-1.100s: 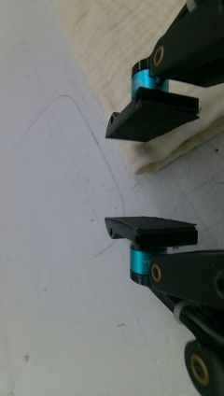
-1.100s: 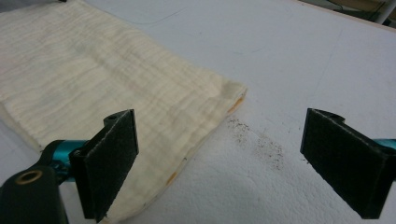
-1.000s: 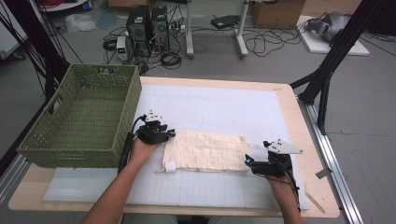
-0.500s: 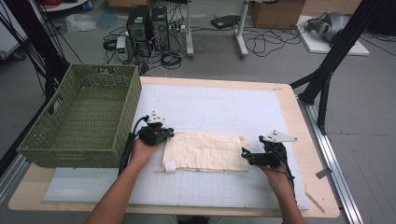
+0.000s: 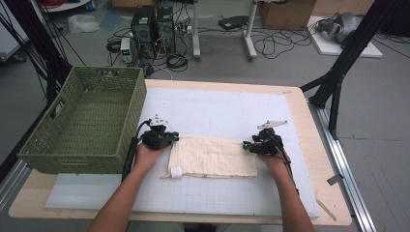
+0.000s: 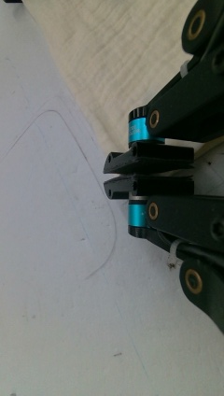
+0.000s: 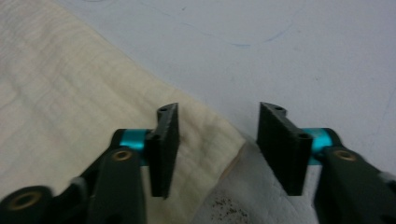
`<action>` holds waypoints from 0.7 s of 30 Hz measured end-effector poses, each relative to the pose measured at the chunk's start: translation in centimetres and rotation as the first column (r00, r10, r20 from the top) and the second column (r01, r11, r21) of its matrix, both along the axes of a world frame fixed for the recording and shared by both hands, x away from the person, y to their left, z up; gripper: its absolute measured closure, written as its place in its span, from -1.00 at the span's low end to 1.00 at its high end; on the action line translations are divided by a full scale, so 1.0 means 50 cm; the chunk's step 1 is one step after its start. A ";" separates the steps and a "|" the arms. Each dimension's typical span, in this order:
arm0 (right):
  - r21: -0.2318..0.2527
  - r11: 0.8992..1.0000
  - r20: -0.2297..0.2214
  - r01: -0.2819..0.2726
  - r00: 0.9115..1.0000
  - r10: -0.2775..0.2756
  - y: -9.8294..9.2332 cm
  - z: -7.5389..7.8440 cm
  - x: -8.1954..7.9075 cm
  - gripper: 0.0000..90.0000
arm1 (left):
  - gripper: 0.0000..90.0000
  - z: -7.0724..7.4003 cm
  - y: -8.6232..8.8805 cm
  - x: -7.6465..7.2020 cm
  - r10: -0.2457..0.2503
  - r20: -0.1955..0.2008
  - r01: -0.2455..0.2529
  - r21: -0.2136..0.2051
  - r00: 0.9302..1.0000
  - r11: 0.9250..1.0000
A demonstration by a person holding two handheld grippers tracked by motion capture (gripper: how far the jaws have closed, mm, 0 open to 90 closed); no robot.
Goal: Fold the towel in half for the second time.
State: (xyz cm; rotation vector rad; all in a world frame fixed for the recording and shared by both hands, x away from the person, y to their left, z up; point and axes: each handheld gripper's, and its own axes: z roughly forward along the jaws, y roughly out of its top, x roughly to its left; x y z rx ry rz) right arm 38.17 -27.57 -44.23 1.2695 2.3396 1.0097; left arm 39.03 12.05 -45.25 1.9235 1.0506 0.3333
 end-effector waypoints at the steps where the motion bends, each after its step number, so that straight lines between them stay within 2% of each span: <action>1: -0.003 1.000 0.000 0.008 1.000 -0.008 -0.001 0.001 -0.001 0.35 | 0.90 0.000 0.001 0.000 -0.001 0.000 0.001 0.002 1.000 1.000; 2: 0.002 1.000 -0.009 0.009 1.000 -0.009 -0.001 0.002 -0.002 0.49 | 0.90 0.000 0.000 0.000 0.000 0.000 0.000 -0.002 1.000 1.000; 5: -0.004 0.999 -0.015 -0.037 0.999 0.037 0.005 0.005 -0.007 0.82 | 0.90 0.000 0.002 0.000 0.000 -0.003 0.000 -0.004 1.000 1.000; 7: -0.043 0.998 0.003 -0.050 0.999 0.051 0.013 0.007 -0.010 0.84 | 0.91 0.001 0.004 0.000 0.007 -0.002 -0.007 -0.008 1.000 1.000; 9: -0.043 0.998 0.008 -0.053 0.999 0.054 0.012 0.007 -0.009 0.86 | 0.93 0.001 0.007 -0.002 0.028 0.007 -0.028 -0.027 1.000 0.999; 11: -0.043 0.999 0.020 -0.033 0.999 0.034 0.007 0.008 -0.006 0.87 | 0.94 0.003 0.012 -0.002 0.043 0.011 -0.042 -0.046 0.999 0.998; 14: -0.017 1.000 0.060 0.001 0.998 0.000 0.004 0.010 -0.005 0.88 | 0.94 0.010 0.014 -0.005 0.049 0.037 -0.047 -0.047 0.998 0.998; 16: 0.008 1.000 0.092 0.021 0.996 -0.021 0.003 0.012 -0.005 0.88 | 0.94 0.020 0.017 -0.008 0.064 0.083 -0.057 -0.076 0.995 0.995; 17: 0.015 1.000 0.115 0.020 0.993 -0.022 0.002 0.015 -0.005 0.88 | 0.94 0.026 0.021 -0.010 0.071 0.103 -0.060 -0.101 0.992 0.993; 19: 0.031 0.999 0.155 0.016 0.988 -0.021 0.001 0.021 -0.007 0.88 | 0.94 0.034 0.025 -0.015 0.070 0.124 -0.056 -0.116 0.990 0.992; 21: 0.036 0.999 0.187 0.006 0.982 -0.012 0.001 0.027 -0.012 0.87 | 0.94 0.041 0.028 -0.021 0.054 0.139 -0.040 -0.102 0.989 0.994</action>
